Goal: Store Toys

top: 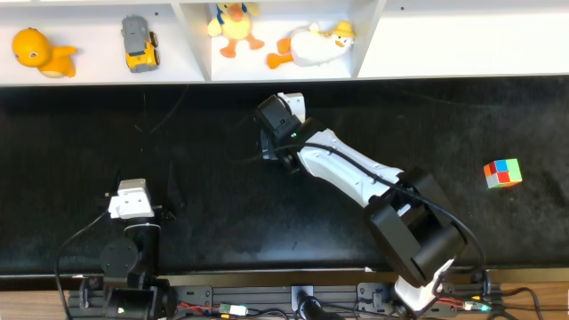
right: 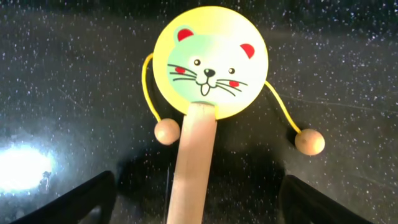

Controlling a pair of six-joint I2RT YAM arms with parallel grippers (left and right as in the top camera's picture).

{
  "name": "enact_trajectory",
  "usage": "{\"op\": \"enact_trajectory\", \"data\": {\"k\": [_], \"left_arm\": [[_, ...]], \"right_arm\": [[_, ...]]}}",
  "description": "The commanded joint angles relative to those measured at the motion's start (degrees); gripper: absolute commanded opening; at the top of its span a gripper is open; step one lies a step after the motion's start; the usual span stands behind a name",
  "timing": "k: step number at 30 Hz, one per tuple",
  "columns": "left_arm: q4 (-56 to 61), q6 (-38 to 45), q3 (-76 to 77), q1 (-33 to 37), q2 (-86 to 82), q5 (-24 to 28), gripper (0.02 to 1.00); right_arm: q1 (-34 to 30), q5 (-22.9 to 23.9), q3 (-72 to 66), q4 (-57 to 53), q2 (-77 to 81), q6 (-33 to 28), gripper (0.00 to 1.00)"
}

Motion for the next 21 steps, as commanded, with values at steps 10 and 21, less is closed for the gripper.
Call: {"op": "enact_trajectory", "data": {"k": [10, 21], "left_arm": [[0.00, 0.68, -0.20, 0.22, -0.52, -0.42, 0.998], [-0.02, 0.68, -0.20, 0.22, -0.52, -0.42, 0.998]], "right_arm": [[0.22, -1.60, 1.11, 0.17, 1.66, 0.02, 0.432], [0.22, -2.49, 1.11, 0.61, 1.66, 0.02, 0.272]]}}
